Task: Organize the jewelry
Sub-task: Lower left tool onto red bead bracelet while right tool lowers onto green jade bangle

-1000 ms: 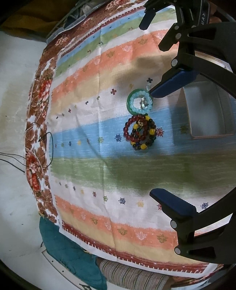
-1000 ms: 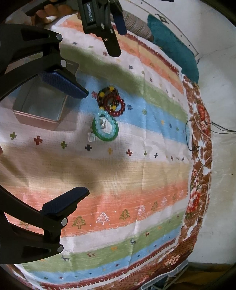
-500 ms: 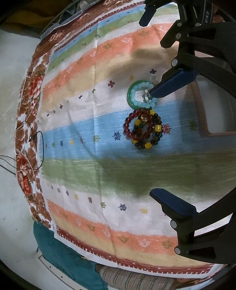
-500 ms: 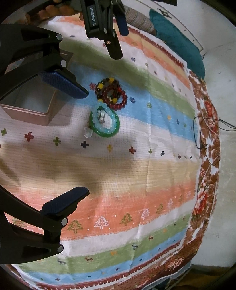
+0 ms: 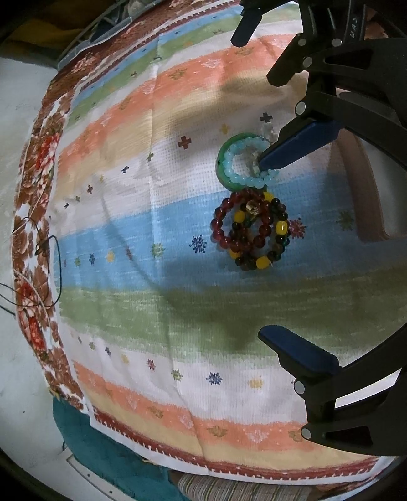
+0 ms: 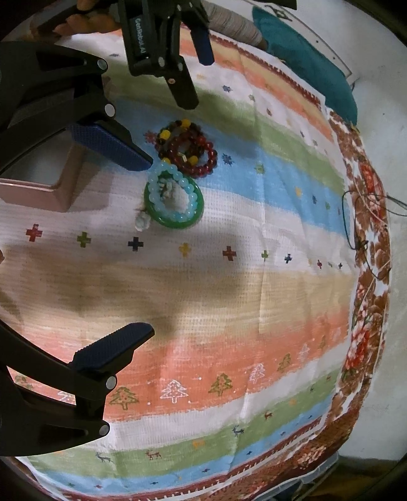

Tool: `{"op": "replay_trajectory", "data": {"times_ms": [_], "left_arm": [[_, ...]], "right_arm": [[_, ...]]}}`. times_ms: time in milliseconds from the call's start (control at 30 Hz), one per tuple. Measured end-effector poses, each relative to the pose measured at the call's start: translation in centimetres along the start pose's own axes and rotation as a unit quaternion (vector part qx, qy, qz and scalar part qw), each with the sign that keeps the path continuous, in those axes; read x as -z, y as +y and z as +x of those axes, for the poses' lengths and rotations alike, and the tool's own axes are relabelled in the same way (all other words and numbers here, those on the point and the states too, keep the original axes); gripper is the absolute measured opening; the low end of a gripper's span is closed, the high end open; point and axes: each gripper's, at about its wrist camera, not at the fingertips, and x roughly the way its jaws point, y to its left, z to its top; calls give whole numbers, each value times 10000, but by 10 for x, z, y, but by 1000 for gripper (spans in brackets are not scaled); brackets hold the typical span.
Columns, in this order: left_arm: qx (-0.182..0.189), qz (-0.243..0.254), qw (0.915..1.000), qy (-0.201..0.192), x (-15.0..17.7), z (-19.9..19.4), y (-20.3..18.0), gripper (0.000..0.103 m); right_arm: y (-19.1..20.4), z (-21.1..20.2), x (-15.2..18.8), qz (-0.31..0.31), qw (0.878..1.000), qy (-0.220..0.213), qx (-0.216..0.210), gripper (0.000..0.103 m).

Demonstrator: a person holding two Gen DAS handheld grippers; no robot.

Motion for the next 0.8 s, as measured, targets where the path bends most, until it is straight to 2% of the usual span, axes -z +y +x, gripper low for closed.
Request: {"op": "replay_trajectory", "data": {"times_ms": [67, 233, 367, 733, 800], "left_arm": [[14, -10, 10000, 24, -1, 3, 0, 97], [48, -45, 9999, 92, -5, 13, 3, 95], [73, -77, 9998, 191, -8, 21, 5, 94], [32, 93, 9993, 355, -18, 46, 4, 80], [34, 139, 9991, 388, -20, 51, 3, 74]], "right_arm": [[0, 4, -1, 2, 10000, 41, 31, 89], [3, 14, -4, -68, 9999, 118, 84, 89], [3, 21, -8, -79, 9998, 167, 101, 84], [6, 41, -16, -113, 9993, 329, 130, 76], [6, 46, -17, -105, 9992, 370, 133, 73]]}}
